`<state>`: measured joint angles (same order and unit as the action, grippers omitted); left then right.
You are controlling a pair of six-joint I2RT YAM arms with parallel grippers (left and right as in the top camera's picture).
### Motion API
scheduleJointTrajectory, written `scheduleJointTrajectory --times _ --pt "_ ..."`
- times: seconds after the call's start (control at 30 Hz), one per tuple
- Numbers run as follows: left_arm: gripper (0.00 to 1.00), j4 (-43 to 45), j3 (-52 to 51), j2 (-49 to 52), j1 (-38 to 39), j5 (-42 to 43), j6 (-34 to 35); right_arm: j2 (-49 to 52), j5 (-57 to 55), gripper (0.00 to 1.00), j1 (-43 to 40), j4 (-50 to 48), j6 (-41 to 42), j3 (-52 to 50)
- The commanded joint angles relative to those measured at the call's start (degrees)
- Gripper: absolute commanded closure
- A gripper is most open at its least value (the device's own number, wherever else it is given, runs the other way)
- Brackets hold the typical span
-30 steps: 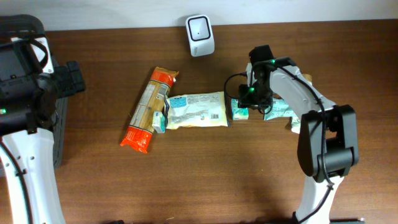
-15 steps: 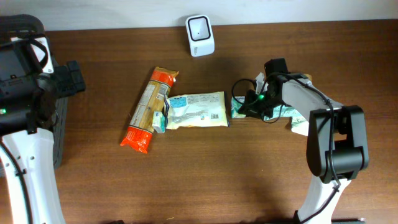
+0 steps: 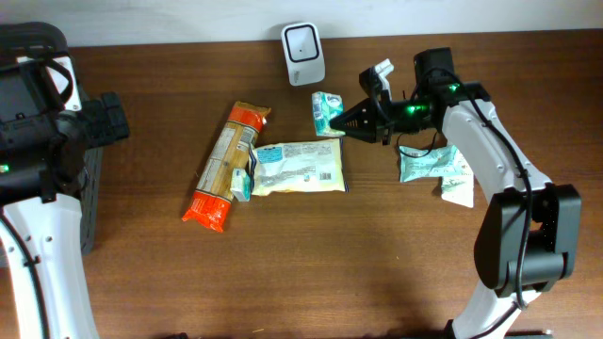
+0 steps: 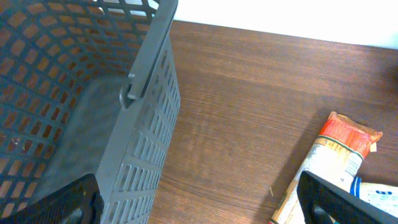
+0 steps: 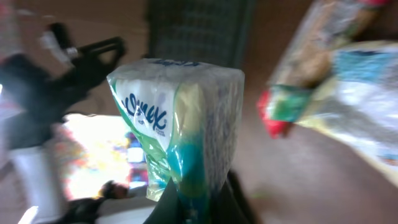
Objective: Scan the item barcode
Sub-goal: 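Hold the teal box under the scanner with the right gripper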
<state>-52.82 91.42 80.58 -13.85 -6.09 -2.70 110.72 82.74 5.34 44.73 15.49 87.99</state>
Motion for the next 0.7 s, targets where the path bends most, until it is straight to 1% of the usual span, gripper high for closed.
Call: scheduleJointTrajectory --times 0.0,0.03,0.13,0.17,0.2,0.23,0.27,0.33,0.37,0.4,0.43,0.47,0.5,0.53,0.57,0.6,0.67 --pt "0.01 0.17 0.46 -0.2 -0.2 -0.39 0.52 -1.36 6.16 0.96 0.24 -0.31 6.75 1.2" --pt "0.01 0.17 0.46 -0.2 -0.2 -0.39 0.52 -1.36 6.16 0.96 0.26 -0.5 8.87 1.18" --pt "0.01 0.17 0.46 -0.2 -0.22 -0.39 0.52 -1.36 6.16 0.96 0.26 -1.31 8.74 1.18" --pt "0.01 0.17 0.46 -0.2 -0.2 -0.39 0.52 -1.36 2.8 0.96 0.35 -3.04 7.26 1.18" --pt "0.01 0.17 0.46 -0.2 -0.2 -0.39 0.52 -1.36 -3.37 0.96 0.68 -2.89 7.28 1.18" --pt "0.01 0.17 0.46 -0.2 -0.22 -0.39 0.52 -1.36 -14.93 0.96 2.16 -0.44 7.28 1.18" --pt "0.01 0.17 0.46 -0.2 -0.22 -0.39 0.52 -1.36 -22.82 0.96 4.11 2.12 6.62 1.18" --pt "0.01 0.17 0.46 -0.2 -0.2 -0.39 0.52 -1.36 -43.47 0.96 9.46 10.78 2.89 3.39" --pt "0.01 0.17 0.46 -0.2 -0.2 -0.39 0.52 -1.36 -48.72 0.96 10.58 13.66 2.36 5.66" --pt "0.01 0.17 0.46 -0.2 -0.22 -0.39 0.52 -1.33 -60.87 0.96 12.5 20.37 1.4 13.29" --pt "0.01 0.17 0.46 -0.2 -0.22 -0.39 0.52 -1.31 -74.75 0.96 14.69 25.94 1.46 24.02" --pt "0.01 0.17 0.46 -0.2 -0.22 -0.39 0.52 -1.29 -82.38 0.96 16.09 27.08 1.46 29.97" --pt "0.01 0.15 0.46 -0.2 -0.22 -0.39 0.52 -1.29 -88.08 0.96 17.16 26.82 1.44 33.77" --pt "0.01 0.17 0.46 -0.2 -0.2 -0.39 0.52 -1.27 -98.12 0.96 19.12 23.37 1.36 37.64" --pt "0.01 0.17 0.46 -0.2 -0.22 -0.39 0.52 -1.27 -102.6 0.96 20.28 19.1 -0.42 37.83" --pt "0.01 0.17 0.46 -0.2 -0.22 -0.39 0.52 -0.28 -107.16 0.96 21.51 12.79 -3.76 37.81" --pt "0.01 0.17 0.46 -0.2 -0.2 -0.39 0.52 4.66 -113.72 0.96 22.43 1.64 -10.38 37.81"
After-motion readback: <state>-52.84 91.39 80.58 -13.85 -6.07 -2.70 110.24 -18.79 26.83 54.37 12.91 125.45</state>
